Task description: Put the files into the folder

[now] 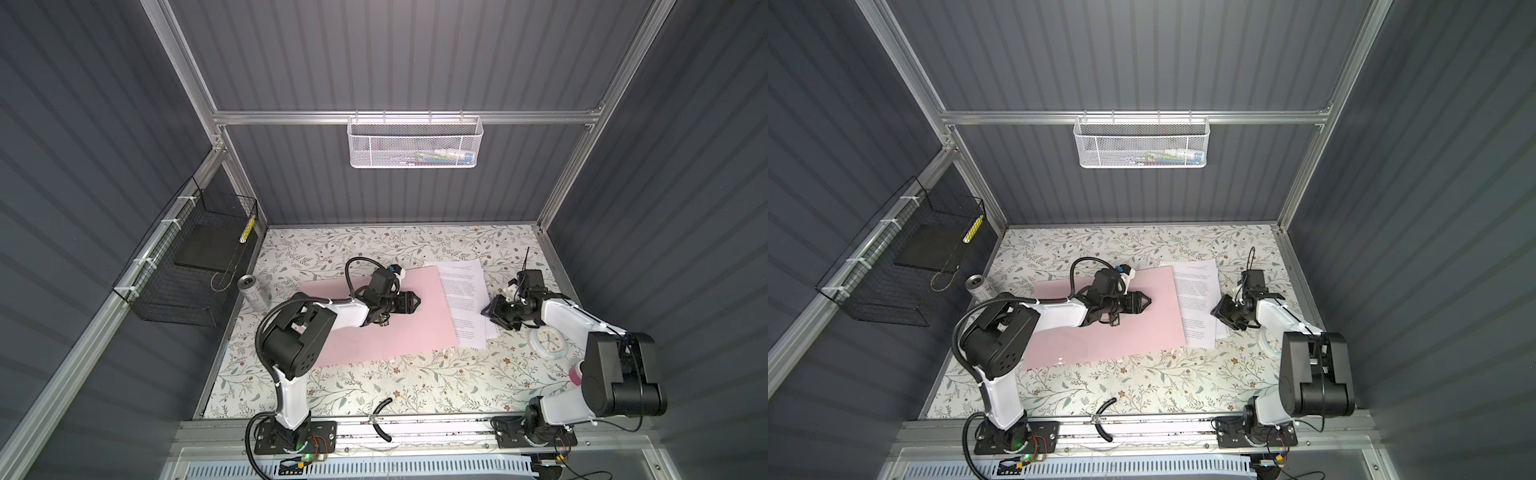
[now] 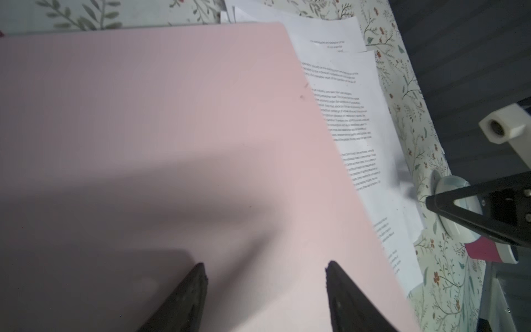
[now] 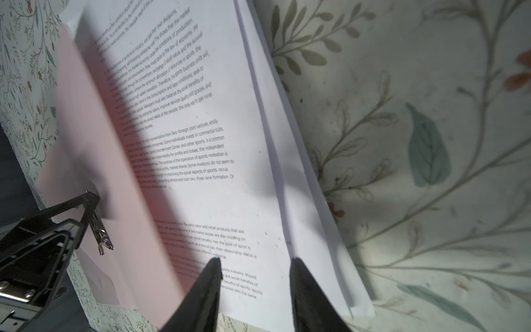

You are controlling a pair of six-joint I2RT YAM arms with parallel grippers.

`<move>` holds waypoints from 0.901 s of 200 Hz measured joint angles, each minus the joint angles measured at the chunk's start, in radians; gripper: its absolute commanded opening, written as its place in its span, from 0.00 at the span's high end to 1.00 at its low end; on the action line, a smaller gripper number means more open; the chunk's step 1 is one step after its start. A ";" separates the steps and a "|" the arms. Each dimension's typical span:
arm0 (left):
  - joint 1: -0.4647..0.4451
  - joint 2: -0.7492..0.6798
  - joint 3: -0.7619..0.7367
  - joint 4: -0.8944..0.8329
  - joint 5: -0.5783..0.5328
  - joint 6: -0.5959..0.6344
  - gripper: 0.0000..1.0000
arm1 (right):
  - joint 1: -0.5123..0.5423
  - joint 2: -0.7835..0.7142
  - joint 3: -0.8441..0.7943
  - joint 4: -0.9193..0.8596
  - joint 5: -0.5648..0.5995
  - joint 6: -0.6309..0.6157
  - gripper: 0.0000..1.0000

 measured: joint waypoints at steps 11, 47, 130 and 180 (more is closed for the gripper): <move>0.000 0.018 0.003 0.017 0.010 0.000 0.34 | -0.002 0.014 0.004 0.011 0.002 0.000 0.57; 0.000 0.042 0.013 0.055 0.022 -0.004 0.35 | -0.003 0.054 0.009 0.030 0.002 0.000 0.57; 0.000 0.071 0.013 0.126 0.034 -0.017 0.37 | -0.003 0.132 0.017 0.056 -0.035 0.003 0.57; 0.000 0.079 0.013 0.146 0.036 -0.027 0.37 | -0.003 0.143 0.015 0.111 -0.105 0.028 0.60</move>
